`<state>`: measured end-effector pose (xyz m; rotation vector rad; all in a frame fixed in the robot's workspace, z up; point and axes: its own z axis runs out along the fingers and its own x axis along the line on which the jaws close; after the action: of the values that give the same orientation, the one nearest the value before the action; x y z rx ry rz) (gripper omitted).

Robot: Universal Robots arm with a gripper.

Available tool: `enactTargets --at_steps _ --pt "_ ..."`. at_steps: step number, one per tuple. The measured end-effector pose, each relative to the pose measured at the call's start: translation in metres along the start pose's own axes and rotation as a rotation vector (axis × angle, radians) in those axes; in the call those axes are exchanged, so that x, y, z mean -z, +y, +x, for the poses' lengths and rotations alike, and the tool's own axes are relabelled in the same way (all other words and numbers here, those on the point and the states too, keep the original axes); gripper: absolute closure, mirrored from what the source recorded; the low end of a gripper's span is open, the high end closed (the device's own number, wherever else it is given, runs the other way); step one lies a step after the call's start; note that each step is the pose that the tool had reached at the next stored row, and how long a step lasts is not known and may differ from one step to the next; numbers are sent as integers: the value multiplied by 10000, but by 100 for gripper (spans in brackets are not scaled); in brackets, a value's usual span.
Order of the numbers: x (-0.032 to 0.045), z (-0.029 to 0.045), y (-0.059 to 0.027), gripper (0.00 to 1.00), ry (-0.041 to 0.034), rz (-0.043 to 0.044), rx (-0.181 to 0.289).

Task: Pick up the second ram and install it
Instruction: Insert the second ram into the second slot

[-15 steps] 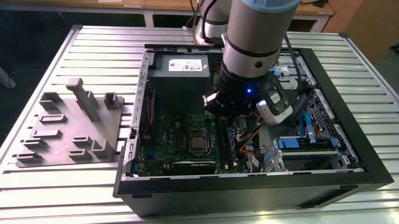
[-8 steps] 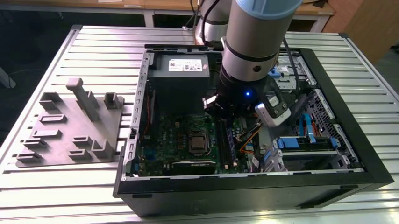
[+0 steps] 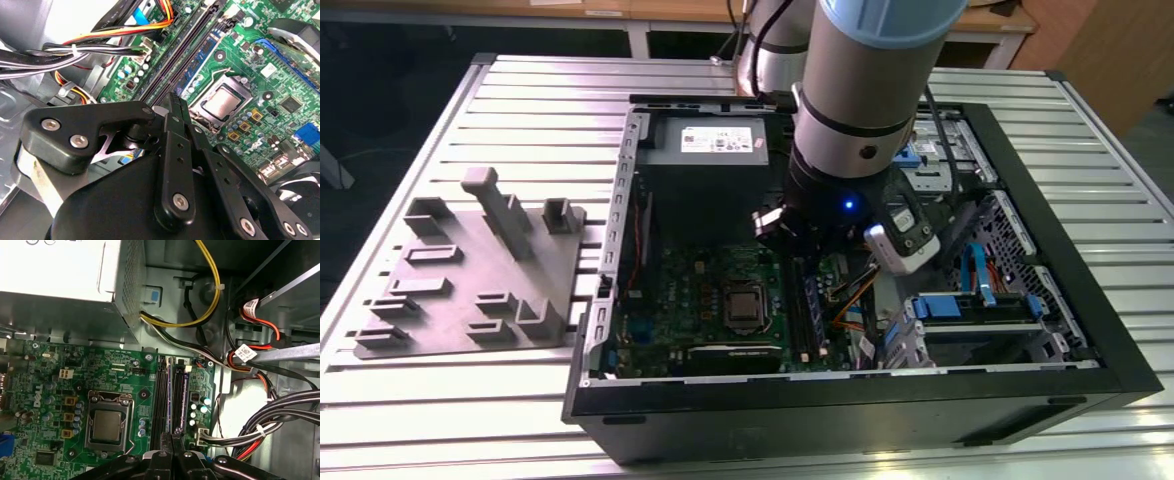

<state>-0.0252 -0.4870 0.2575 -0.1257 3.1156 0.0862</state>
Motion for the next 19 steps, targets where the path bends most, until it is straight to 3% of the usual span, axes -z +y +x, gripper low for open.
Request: enactTargets --at_steps 7,13,19 --pt "-7 13 1 89 -3 -4 -24" --pt "-31 21 0 89 -39 15 -713" --pt "-77 23 -4 89 -40 15 -702"
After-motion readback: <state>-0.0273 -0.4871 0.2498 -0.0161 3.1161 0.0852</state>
